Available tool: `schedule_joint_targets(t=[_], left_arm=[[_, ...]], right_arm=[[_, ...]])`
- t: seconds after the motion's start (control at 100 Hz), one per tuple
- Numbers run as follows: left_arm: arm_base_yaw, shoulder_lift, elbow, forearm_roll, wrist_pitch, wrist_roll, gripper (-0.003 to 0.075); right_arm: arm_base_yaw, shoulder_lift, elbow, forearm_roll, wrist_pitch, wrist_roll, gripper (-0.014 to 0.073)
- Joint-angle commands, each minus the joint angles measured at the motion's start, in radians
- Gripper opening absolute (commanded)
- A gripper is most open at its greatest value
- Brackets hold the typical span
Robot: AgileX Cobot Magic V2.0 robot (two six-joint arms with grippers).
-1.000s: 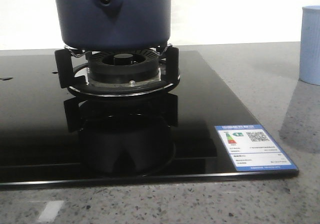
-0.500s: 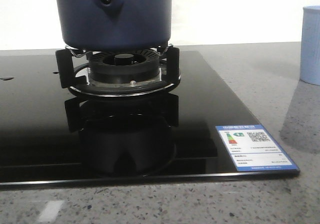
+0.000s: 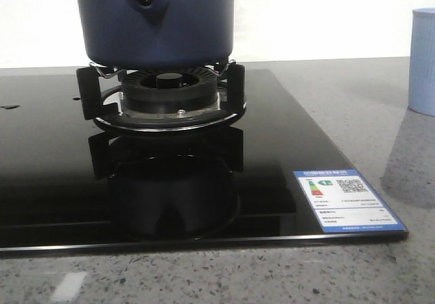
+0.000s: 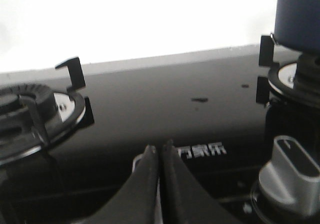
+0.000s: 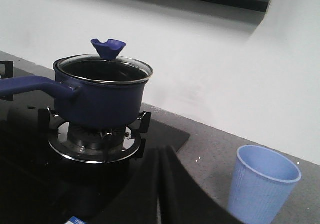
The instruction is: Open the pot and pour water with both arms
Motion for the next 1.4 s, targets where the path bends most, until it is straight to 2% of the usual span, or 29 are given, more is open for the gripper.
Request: schedule_joint_targets(t=[0.0,0.15,1.39], left_arm=[[0.007,-0.023,0.039,-0.033,0.012,-0.013,-0.0019],[0.016,-0.027,0.039,-0.076,0.104,-0.013,-0.0019],[0.016,-0.027,0.039,-0.076,0.104,-0.013,-0.0020]], right_arm=[[0.004,0.013,-0.022,0.021,-0.072,-0.010,-0.0066],[0.004,0.013,-0.022,0.021,-0.072,-0.010,-0.0066],[0.004,0.013,-0.022,0.021,-0.072,-0.010,-0.0066]])
